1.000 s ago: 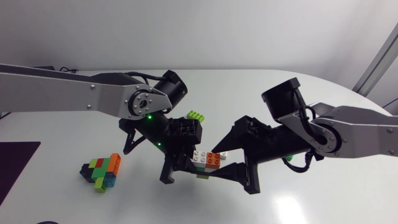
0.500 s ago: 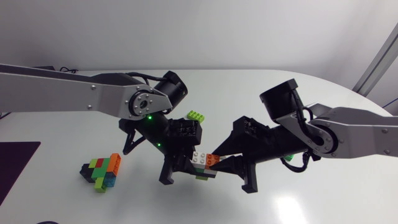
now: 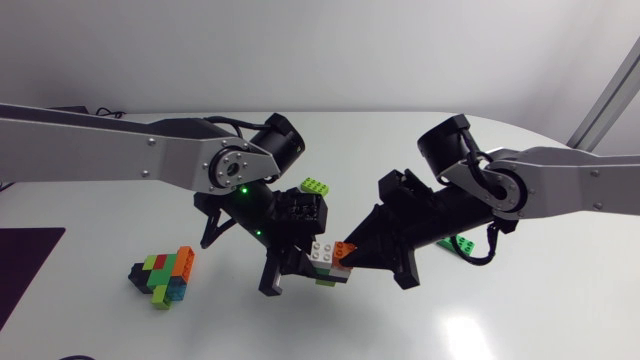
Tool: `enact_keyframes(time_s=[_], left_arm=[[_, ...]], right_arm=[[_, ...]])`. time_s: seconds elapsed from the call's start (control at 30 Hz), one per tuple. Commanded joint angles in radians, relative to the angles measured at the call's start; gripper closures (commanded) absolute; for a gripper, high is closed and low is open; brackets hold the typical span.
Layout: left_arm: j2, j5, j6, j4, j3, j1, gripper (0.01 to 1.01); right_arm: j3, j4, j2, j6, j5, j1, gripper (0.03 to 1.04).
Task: Separate the duplo bricks
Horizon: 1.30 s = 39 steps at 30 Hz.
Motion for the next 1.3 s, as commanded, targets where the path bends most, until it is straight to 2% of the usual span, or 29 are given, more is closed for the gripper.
enact_keyframes(time_s=[0.0, 0.2, 0.37, 0.6, 0.9, 1.0, 1.27], left_arm=[[-0.014, 0.0, -0.011, 0.012, -0.008, -0.006, 0.675], [-0.029, 0.0, -0.009, 0.01, -0.009, 0.01, 0.675], [-0.049, 0.0, -0.005, 0.01, -0.015, 0.028, 0.674], [-0.066, 0.0, -0.001, 0.005, -0.025, 0.048, 0.675], [-0.067, 0.0, -0.001, 0.007, -0.031, 0.05, 0.675], [-0.064, 0.0, -0.003, 0.008, -0.029, 0.045, 0.674], [-0.061, -0.001, -0.014, 0.008, -0.031, 0.033, 0.674]], right_arm=[[0.023, -0.019, 0.022, 0.026, -0.02, -0.008, 0.78], [0.003, 0.002, -0.028, 0.013, -0.008, -0.068, 0.78], [-0.053, 0.146, -0.041, -0.002, 0.086, -0.171, 0.78], [-0.144, 0.263, 0.065, -0.095, 0.152, -0.272, 0.78], [-0.282, 0.295, 0.056, -0.226, 0.168, -0.373, 0.78], [-0.316, 0.32, 0.073, -0.252, 0.173, -0.389, 0.77], [-0.359, 0.421, 0.143, -0.255, 0.207, -0.361, 0.76]])
